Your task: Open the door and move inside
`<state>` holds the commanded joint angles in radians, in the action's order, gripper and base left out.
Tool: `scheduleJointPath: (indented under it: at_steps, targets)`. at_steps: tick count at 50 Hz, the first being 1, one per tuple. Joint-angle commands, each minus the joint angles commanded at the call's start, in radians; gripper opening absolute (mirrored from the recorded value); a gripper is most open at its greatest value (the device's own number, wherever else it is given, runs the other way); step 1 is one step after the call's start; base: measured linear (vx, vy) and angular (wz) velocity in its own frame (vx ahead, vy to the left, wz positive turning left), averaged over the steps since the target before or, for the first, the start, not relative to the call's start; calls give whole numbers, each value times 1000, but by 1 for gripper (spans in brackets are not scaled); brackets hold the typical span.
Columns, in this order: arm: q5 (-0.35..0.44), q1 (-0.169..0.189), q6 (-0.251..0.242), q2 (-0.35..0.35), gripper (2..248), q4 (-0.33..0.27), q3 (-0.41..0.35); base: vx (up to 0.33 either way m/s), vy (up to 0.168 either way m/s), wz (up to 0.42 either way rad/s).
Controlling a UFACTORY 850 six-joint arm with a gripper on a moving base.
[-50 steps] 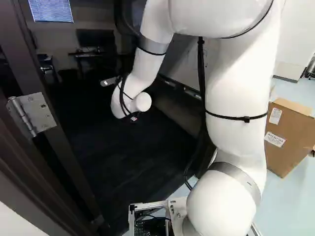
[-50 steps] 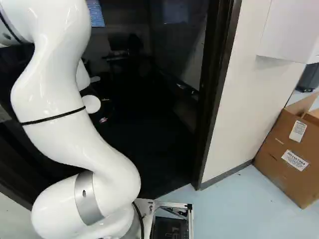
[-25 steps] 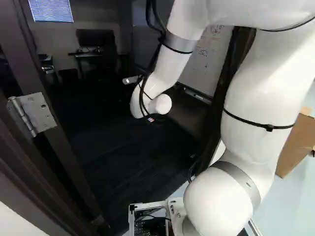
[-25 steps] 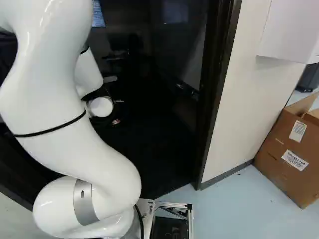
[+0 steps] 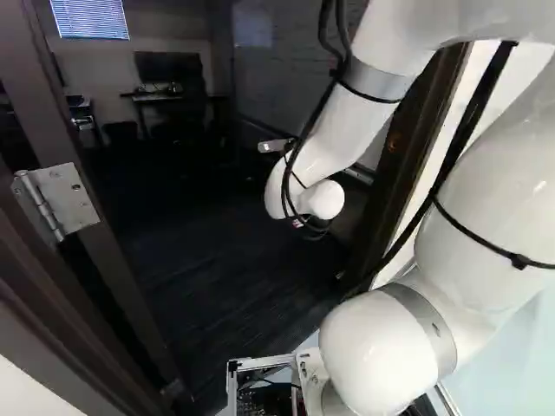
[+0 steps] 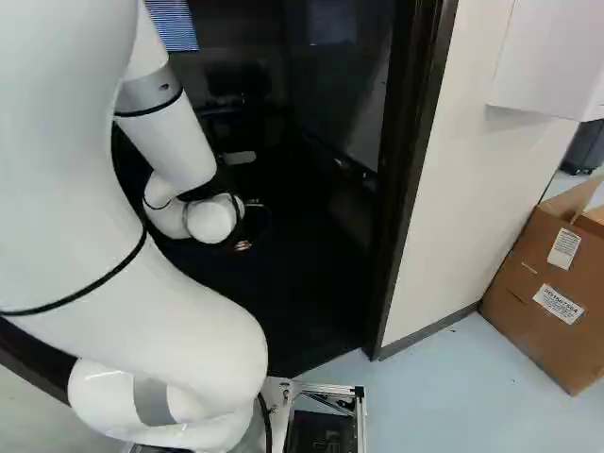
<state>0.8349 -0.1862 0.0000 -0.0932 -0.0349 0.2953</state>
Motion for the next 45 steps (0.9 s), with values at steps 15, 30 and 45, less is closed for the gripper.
scheduleJointPath:
  at_steps: [15,30,45]
  targets:
    - [16,81,0,-81,247,15,-91,0,0,0]
    - [28,139,0,-139,247,26,-155,0,0,0]
    - [35,174,0,-174,247,33,-194,0,0,0]
